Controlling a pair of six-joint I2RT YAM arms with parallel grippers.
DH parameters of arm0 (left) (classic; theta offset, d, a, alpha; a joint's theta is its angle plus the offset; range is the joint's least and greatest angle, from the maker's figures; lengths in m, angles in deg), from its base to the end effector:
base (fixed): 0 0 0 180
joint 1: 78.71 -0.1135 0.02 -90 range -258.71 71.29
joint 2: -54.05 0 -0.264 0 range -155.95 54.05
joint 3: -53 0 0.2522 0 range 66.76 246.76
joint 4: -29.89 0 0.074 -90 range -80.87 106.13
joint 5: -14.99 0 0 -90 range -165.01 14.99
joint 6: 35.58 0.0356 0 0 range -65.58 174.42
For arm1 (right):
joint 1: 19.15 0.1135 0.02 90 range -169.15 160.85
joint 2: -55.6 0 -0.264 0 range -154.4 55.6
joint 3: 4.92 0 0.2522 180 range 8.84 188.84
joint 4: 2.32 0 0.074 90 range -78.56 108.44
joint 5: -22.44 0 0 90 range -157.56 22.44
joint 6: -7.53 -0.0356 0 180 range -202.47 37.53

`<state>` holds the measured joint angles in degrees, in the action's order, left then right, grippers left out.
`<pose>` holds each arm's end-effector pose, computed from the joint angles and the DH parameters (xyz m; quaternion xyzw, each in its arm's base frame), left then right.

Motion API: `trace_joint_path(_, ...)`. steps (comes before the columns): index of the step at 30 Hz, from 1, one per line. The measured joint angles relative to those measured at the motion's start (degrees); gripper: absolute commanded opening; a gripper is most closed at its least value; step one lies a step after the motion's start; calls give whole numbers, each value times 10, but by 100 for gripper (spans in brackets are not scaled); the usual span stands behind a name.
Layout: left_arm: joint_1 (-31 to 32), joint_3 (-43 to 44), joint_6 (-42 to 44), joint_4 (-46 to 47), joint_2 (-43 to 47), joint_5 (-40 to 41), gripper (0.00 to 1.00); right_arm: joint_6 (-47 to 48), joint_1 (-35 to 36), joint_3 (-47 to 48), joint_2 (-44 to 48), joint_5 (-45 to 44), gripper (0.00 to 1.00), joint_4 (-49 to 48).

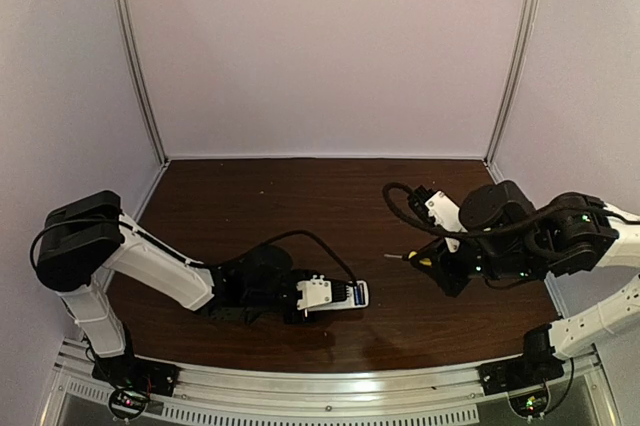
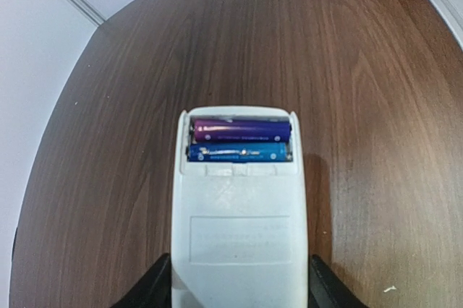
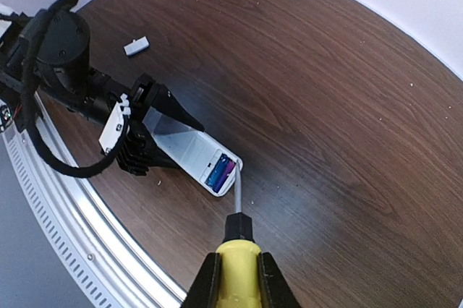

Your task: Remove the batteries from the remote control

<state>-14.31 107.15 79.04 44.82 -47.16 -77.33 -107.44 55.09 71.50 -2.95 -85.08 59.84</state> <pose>0.1438 -0.3036 0.1296 0.6204 0.6171 -0.1812 0.4488 0.0645 0.1891 0.3407 -0.3259 0.8525 0.2014 0.3556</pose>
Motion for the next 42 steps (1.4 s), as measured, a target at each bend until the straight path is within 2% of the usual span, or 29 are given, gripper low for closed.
trace_joint_path(6, 5, -26, 35, 35, 3, 1, 0, 26, 0, 1, -42, 44, 0, 24)
trace_joint_path(19, 32, -74, 106, 111, 5, 37, 0, 66, 0, 8, -114, 76, 0, 23)
trace_joint_path(31, 40, -89, 153, 149, 5, 66, 0, 73, 0, 18, -156, 85, 0, 11)
trace_joint_path(42, 45, -89, 179, 164, 2, 92, 0, 73, 0, 18, -158, 75, 0, -2)
